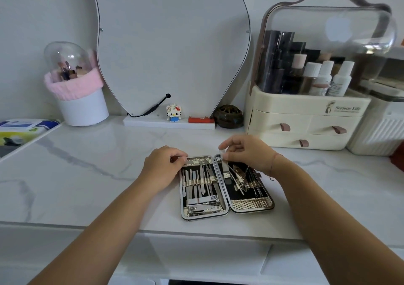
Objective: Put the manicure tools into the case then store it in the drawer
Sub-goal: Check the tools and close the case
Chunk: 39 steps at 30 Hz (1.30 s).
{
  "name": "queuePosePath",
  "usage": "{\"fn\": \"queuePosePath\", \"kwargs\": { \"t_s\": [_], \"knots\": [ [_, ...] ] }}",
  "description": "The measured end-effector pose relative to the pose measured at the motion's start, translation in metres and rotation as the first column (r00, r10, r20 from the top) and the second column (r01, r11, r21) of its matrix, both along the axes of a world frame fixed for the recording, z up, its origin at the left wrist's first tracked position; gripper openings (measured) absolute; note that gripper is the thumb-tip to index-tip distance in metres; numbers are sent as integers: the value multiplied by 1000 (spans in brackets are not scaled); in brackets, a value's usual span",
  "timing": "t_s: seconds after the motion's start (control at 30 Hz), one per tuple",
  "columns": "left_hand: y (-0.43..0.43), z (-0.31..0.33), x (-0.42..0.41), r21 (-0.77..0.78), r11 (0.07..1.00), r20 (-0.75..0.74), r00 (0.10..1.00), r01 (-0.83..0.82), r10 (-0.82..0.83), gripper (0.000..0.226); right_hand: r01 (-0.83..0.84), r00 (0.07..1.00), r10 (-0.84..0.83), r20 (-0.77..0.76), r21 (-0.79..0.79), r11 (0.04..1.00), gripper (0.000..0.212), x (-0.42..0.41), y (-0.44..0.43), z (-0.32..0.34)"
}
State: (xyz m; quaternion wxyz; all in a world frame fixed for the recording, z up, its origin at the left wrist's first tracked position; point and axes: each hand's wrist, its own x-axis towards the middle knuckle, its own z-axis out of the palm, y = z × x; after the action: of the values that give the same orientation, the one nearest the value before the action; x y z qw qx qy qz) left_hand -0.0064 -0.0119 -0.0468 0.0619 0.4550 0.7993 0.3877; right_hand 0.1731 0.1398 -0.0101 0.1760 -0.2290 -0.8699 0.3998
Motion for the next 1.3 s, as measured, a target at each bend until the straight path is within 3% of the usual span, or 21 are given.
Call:
{"fn": "queuePosePath", "kwargs": {
  "t_s": [0.17,0.43,0.5,0.63,0.73,0.87,1.1,1.2,1.3],
  "knots": [
    [-2,1,1,14,1000,17,1000,4,-5,16,-51,993,33,111,168,984,8,0,-10,0],
    [-2,4,3,30,1000,59,998,-9,7,14,-40,994,14,108,238,971,6,2,-12,-2],
    [-2,4,4,34,999,71,997,-20,18,13,11,1000,-10,-5,185,983,4,5,-14,2],
    [0,5,3,55,997,96,994,-58,53,9,270,935,-254,-246,34,962,10,22,-12,7],
    [2,8,-3,46,998,144,989,-33,26,6,371,890,-391,-233,-126,920,11,43,-6,-7],
    [4,18,-14,-30,1000,92,996,8,-5,8,426,862,-472,-185,-244,872,16,56,0,-17],
    [-4,18,-40,-29,1000,170,985,-5,10,8,347,932,-354,-77,-90,933,14,56,-10,-17],
    [-5,14,-37,-5,1000,131,991,-6,6,9,228,971,-234,-45,-114,967,20,50,-17,-16],
    [-7,14,-34,17,1000,111,994,-7,5,10,209,973,-222,-57,-179,961,27,43,-22,-17]
  ]
}}
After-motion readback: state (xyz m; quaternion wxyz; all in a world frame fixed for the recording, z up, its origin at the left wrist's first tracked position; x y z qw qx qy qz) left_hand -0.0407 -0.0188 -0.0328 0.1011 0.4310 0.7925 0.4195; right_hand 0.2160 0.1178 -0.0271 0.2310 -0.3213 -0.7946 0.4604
